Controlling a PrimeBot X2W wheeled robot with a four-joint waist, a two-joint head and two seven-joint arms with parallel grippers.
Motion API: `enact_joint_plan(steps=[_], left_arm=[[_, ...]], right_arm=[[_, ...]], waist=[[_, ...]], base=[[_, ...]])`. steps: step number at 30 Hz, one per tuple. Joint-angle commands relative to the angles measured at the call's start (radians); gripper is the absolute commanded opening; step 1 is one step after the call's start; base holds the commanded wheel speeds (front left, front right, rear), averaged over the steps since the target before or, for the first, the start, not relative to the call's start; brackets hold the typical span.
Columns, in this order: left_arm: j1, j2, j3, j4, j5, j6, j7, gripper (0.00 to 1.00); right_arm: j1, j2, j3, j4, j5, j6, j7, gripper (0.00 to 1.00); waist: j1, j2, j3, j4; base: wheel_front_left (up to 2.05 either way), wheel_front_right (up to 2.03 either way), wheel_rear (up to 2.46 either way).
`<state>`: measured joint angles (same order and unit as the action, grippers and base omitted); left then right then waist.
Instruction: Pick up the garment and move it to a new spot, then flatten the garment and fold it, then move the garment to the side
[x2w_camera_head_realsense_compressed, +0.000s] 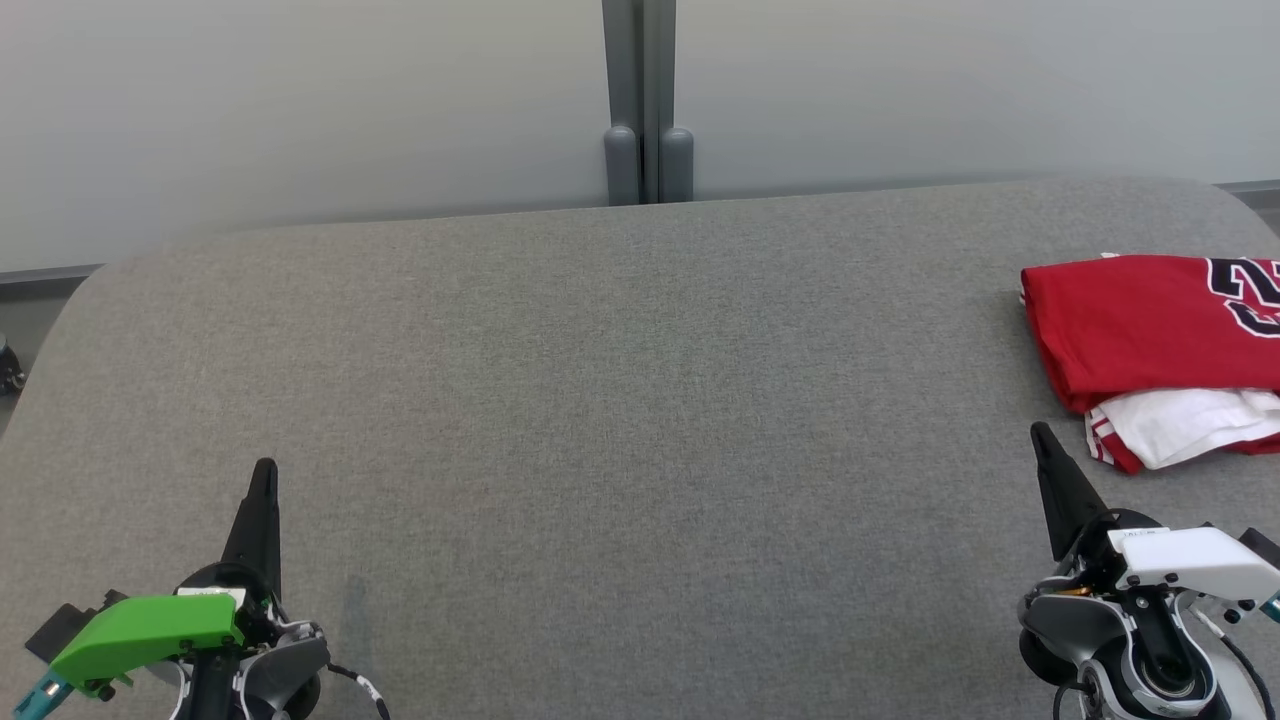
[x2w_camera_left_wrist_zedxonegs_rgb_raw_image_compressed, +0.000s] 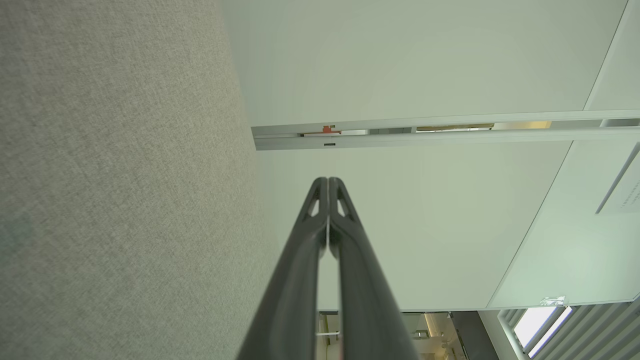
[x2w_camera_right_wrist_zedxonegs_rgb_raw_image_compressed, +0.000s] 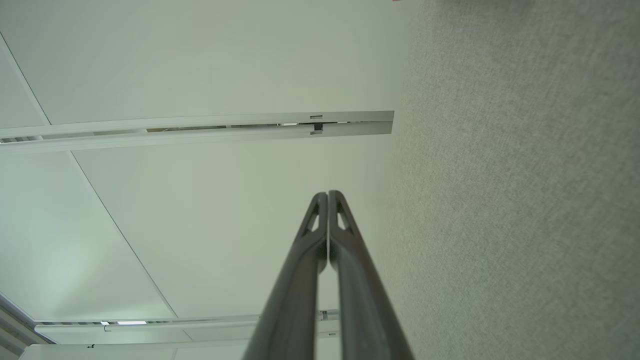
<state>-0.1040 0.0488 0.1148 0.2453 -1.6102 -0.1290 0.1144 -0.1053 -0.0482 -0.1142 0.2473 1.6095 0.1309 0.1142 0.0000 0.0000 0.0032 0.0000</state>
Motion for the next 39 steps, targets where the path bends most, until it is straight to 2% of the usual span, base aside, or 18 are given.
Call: enact_joint_plan(steps=[1,39], left_arm=[[-0.01,0.003,0.003,-0.001,-0.005,-0.006,0.003,0.0],[-0.01,0.003,0.002,-0.002,-0.005,-0.006,0.003,0.0]], right_arm=[[-0.007,-0.004,-0.002,-0.006,0.006,0.0,0.003,0.0],[-0.007,-0.004,-0.002,-0.006,0.007,0.0,0.003,0.0]], waist=[[0.0,0.0,0.0,0.0],[0.0,0.0,0.0,0.0]], base=[[0.0,0.0,0.0],[0.0,0.0,0.0]])
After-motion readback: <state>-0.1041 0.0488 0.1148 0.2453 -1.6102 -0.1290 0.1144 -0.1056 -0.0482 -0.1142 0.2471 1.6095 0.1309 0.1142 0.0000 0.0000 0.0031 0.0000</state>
